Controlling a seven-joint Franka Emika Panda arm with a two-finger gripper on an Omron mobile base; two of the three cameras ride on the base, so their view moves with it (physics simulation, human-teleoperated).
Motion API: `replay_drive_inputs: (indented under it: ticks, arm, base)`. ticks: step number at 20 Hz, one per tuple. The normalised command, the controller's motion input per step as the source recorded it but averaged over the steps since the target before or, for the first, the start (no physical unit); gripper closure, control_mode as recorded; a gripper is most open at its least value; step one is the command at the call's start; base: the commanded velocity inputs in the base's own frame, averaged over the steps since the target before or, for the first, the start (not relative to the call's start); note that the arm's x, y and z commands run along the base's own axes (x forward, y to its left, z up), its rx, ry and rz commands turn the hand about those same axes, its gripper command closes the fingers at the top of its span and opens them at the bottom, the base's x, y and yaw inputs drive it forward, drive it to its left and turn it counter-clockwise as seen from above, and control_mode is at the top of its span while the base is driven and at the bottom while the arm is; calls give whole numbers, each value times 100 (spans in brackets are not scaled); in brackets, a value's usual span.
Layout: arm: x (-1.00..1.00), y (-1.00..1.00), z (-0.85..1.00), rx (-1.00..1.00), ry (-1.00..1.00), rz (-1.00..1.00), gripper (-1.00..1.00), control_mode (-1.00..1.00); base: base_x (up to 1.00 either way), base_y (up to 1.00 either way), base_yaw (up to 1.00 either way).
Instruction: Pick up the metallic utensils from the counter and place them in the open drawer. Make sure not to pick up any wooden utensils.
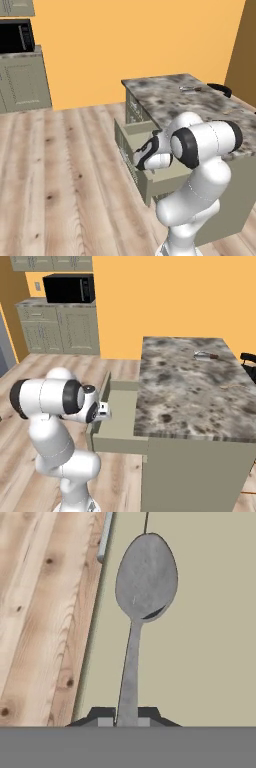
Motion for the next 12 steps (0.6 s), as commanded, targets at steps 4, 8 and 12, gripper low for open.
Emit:
replay_drive_inputs:
  ticks: [4, 8, 12]
  arm:
    - [-8, 83, -32, 0, 0, 0, 100, -100]
    - [-15, 91, -31, 0, 0, 0, 100, -100]
    - [-17, 99, -26, 0, 0, 0, 100, -100]
  base:
    - [0, 0, 0]
    - [0, 0, 0]
    - [0, 0, 0]
